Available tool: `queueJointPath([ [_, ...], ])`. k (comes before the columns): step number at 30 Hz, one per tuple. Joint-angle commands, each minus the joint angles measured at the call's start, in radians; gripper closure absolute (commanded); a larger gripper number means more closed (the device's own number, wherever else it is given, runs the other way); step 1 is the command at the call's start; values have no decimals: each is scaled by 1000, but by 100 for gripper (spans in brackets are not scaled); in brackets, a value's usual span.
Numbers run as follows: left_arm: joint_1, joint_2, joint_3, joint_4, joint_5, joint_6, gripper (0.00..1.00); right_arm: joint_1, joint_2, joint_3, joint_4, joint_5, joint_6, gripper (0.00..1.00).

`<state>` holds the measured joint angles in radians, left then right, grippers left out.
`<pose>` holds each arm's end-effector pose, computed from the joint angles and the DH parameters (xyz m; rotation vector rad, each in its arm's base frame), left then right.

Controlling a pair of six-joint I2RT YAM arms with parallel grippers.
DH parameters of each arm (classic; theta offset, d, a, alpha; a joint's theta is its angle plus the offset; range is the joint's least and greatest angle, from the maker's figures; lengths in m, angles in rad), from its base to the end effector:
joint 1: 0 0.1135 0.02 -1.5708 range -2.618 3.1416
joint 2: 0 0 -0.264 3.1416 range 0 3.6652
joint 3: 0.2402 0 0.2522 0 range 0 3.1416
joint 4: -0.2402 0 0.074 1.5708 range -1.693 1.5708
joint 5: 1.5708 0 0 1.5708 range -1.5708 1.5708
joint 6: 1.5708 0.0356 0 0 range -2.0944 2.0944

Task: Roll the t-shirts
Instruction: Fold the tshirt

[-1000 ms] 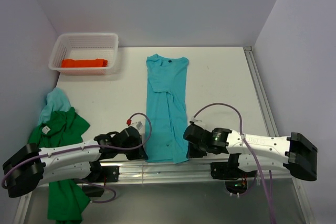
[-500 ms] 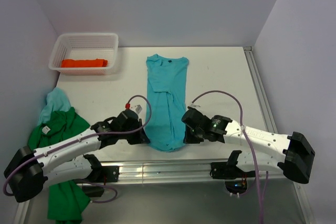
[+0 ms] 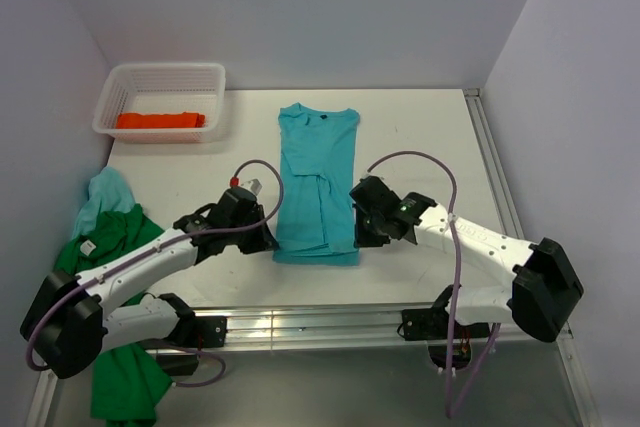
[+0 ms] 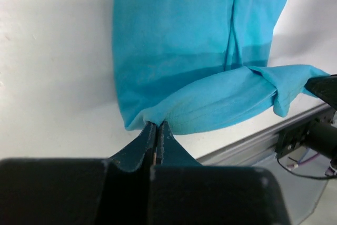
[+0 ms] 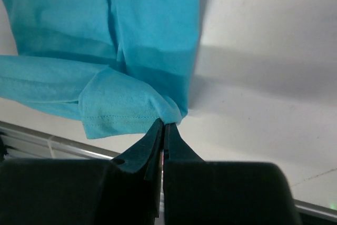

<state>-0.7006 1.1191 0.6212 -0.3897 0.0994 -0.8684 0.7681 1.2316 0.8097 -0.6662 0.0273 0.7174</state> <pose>0.1642 -0.1431 0.2019 -0.1737 2.6200 -0.7519 0.1669 0.1598 0.2198 -0.0601 2.7355 0.4280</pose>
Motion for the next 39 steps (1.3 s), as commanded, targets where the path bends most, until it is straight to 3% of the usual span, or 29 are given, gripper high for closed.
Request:
queueJointPath([
  [1, 41, 27, 72, 51, -27, 62, 100, -36, 46, 75, 22, -12, -73, 100],
  [18, 116, 119, 143, 127, -32, 92, 100, -133, 258, 259, 42, -23, -171, 100],
  [39, 174, 235, 236, 190, -13, 157, 100, -210, 382, 417, 10, -44, -219, 100],
])
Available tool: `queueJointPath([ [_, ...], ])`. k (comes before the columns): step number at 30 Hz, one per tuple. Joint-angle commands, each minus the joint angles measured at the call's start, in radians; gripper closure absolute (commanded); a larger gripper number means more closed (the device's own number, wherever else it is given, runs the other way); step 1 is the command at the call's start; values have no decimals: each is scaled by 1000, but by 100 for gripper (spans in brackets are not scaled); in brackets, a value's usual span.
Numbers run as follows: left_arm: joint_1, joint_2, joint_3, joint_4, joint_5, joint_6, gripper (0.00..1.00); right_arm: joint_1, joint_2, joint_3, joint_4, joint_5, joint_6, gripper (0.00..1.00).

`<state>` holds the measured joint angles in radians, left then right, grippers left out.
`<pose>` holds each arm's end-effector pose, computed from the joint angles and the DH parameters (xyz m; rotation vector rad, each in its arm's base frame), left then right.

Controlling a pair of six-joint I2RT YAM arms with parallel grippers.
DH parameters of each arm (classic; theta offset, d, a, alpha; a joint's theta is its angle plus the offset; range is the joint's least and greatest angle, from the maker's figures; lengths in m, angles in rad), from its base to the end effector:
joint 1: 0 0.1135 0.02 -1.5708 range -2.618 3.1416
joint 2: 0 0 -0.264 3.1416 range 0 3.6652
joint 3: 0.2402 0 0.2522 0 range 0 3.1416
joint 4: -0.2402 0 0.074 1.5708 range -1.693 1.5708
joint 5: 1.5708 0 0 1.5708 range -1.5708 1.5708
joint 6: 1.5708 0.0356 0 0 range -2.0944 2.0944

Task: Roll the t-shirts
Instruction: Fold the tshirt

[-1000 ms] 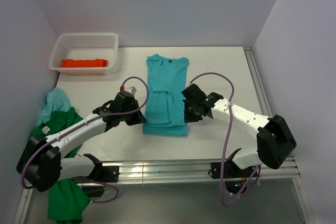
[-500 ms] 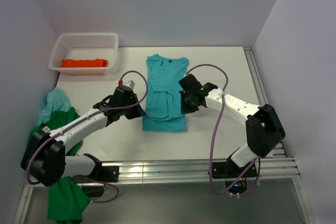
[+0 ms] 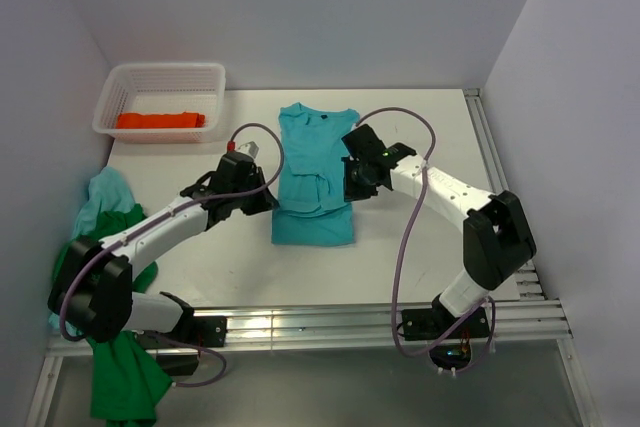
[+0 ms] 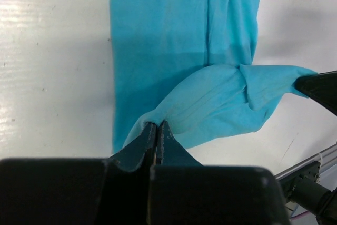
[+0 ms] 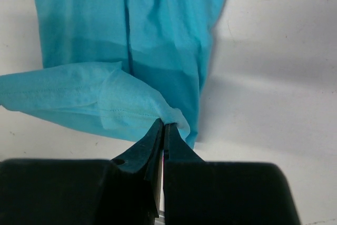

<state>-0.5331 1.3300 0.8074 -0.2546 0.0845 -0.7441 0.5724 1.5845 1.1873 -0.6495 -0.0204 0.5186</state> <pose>0.2373 -0.1435 0.2228 -0.2159 2.4532 -0.6986 0.2750 0.1780 0.2432 -0.0793 2.6752 0.3958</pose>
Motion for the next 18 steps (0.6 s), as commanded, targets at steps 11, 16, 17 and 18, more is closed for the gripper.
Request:
queueJointPath([
  [11, 64, 204, 93, 126, 46, 51, 76, -63, 143, 92, 54, 7, -9, 88],
  [16, 104, 187, 76, 150, 51, 28, 18, -95, 108, 45, 111, 5, 23, 45],
  [17, 105, 138, 55, 146, 43, 28, 14, -95, 57, 20, 123, 13, 32, 38],
  [18, 105, 112, 44, 141, 17, 28, 13, -95, 27, -9, 137, 16, 34, 37],
])
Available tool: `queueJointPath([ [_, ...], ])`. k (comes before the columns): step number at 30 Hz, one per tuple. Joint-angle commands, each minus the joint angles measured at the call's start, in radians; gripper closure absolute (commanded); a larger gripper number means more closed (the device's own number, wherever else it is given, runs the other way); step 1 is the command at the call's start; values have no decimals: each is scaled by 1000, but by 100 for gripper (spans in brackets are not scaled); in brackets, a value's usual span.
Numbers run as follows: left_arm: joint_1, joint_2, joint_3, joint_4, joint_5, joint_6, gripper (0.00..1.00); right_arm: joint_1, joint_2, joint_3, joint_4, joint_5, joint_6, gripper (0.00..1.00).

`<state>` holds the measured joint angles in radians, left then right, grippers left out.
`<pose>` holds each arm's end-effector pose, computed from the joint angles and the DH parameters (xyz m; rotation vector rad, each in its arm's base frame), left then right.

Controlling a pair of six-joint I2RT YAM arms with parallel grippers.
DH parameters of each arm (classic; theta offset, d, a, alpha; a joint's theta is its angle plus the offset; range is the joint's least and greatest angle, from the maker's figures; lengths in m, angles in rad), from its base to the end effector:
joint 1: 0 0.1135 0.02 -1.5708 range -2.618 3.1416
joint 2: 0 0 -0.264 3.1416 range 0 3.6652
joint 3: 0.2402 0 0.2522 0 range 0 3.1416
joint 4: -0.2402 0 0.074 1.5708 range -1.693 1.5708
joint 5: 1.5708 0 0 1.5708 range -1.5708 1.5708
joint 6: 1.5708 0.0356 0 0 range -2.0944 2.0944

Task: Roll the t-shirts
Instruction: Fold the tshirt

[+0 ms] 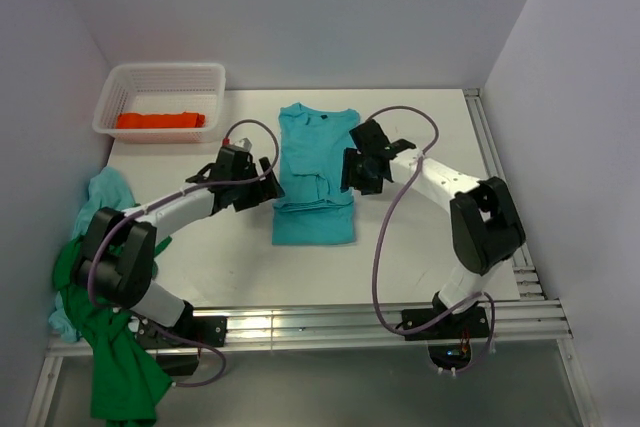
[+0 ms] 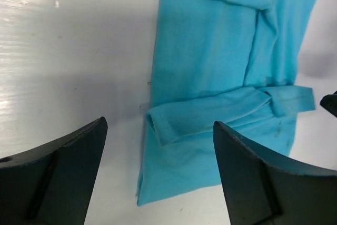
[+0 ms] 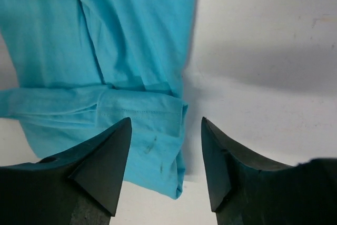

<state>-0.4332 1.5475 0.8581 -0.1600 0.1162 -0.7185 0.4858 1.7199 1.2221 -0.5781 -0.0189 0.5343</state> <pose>0.2826 -0.1352 0.1858 -0.3038 2.5047 -0.6412 0.3137 0.1664 0.2139 0.0590 2.6960 0.3548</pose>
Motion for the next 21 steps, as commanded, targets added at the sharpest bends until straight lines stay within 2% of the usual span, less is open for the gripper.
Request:
queueJointPath([
  [1, 5, -130, -19, 42, -24, 7, 12, -10, -141, -105, 96, 16, 18, 36],
  [5, 5, -251, -112, 37, 9, 25, 12, -10, -322, -265, 168, -27, 1, 39],
  [7, 5, -279, -158, 65, 71, 22, 13, -7, -367, -346, 194, -67, -7, 46],
  [10, 4, -331, -257, 108, 112, 7, 14, 3, -407, -458, 260, -101, -2, 47],
  [14, 4, -374, -375, 152, 134, -18, 14, 11, -444, -550, 354, -177, 26, 43],
  [17, 2, -363, -404, 201, 152, -25, 14, 22, -431, -582, 405, -229, 33, 37],
  [21, -4, -334, -410, 218, 165, -24, 13, 23, -407, -607, 454, -262, 49, 37],
])
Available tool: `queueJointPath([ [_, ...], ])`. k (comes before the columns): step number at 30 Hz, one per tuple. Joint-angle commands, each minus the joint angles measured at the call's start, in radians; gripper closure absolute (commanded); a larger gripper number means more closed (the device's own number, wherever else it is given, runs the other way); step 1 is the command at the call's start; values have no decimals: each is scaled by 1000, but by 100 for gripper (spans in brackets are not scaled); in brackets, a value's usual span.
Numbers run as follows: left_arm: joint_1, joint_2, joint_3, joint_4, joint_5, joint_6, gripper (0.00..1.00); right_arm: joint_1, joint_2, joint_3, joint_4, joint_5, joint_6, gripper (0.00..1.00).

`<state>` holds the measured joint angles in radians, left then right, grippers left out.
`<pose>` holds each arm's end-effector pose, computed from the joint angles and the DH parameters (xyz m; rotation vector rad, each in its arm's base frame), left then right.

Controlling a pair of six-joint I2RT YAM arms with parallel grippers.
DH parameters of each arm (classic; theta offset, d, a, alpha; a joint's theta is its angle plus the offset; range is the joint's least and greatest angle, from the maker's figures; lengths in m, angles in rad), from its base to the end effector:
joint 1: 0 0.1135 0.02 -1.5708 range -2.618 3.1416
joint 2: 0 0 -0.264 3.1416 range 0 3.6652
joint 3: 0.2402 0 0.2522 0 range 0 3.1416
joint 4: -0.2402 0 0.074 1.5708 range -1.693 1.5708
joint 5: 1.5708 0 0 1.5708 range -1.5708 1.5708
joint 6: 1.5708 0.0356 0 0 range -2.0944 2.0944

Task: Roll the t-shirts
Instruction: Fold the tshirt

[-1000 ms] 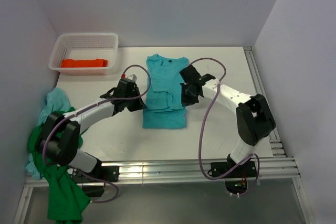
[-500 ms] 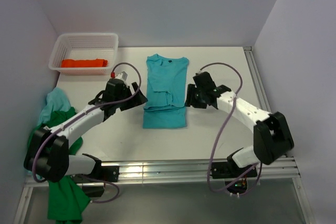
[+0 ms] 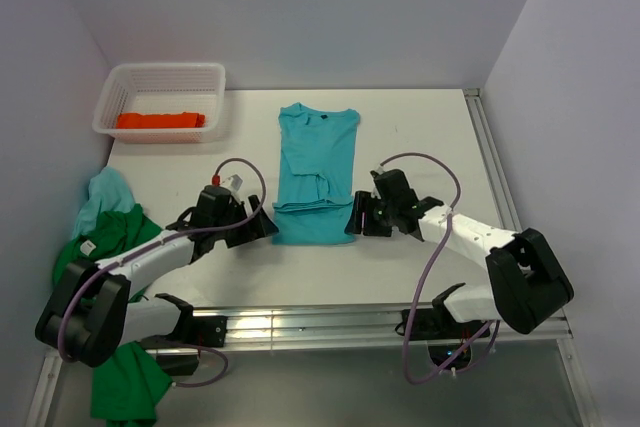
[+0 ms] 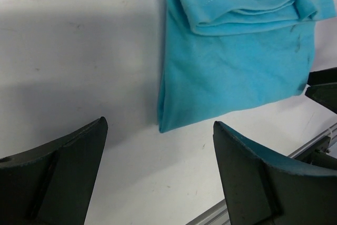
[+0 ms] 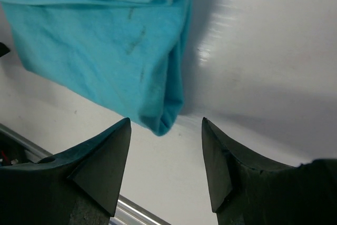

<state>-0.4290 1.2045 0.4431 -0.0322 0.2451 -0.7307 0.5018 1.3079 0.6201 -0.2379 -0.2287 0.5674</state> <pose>0.1967 -0.0995 0.1570 -0.2508 2.4880 -0.8176 0.2101 0.1245 0.1724 -0.0145 2.6136 0.7028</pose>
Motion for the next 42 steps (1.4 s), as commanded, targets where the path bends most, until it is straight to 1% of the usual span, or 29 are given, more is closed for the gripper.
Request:
queueJointPath([
  [1, -11, 18, 6, 89, 36, -10, 13, 7, 22, -6, 118, -61, 15, 37],
  [5, -34, 81, 3, 113, 40, -24, 13, 9, 48, -26, 155, -89, 34, 39],
  [7, -46, 98, 2, 123, 23, -36, 13, 11, 57, -39, 170, -86, 42, 43],
  [8, -57, 105, -9, 149, 20, -42, 14, 12, 54, -46, 176, -84, 43, 43],
  [11, -82, 92, -50, 198, -1, -76, 15, 21, 36, -89, 225, -66, 46, 43],
  [13, -96, 81, -64, 213, -48, -84, 16, 24, 39, -114, 258, -63, 45, 44],
  [17, -132, 52, -101, 244, -99, -96, 18, 53, 25, -158, 327, -34, 58, 46],
  [18, -140, 41, -113, 253, -115, -107, 18, 64, 8, -192, 363, -12, 64, 46],
  [19, -149, 11, -145, 273, -160, -111, 18, 73, -33, -212, 380, 26, 71, 44],
  [21, -177, -28, -191, 317, -205, -127, 18, 104, -108, -259, 410, 74, 91, 41],
  [22, -183, -72, -255, 409, -213, -130, 17, 115, -133, -270, 411, 95, 95, 39],
  [24, -200, -121, -325, 491, -240, -162, 17, 154, -217, -298, 402, 193, 101, 38],
  [25, -209, -163, -369, 521, -274, -167, 18, 177, -242, -303, 394, 253, 101, 38],
  [26, -226, -181, -382, 534, -330, -168, 19, 200, -265, -310, 387, 346, 104, 38],
  [28, -250, -235, -411, 540, -378, -161, 22, 260, -307, -344, 408, 426, 107, 40],
  [29, -264, -253, -423, 564, -420, -151, 23, 279, -321, -371, 445, 490, 117, 41],
  [30, -278, -270, -434, 561, -452, -153, 24, 297, -326, -379, 456, 527, 120, 41],
  [31, -306, -296, -438, 560, -476, -153, 26, 346, -328, -385, 465, 567, 124, 42],
  [32, -316, -304, -442, 586, -510, -141, 28, 371, -326, -388, 468, 644, 138, 42],
  [33, -326, -307, -466, 597, -521, -136, 30, 409, -311, -391, 479, 669, 140, 43],
  [38, -347, -224, -452, 658, -533, -108, 29, 437, -193, -369, 526, 712, 131, 45],
  [42, -350, -133, -452, 721, -540, -101, 29, 452, -154, -353, 542, 758, 127, 46],
])
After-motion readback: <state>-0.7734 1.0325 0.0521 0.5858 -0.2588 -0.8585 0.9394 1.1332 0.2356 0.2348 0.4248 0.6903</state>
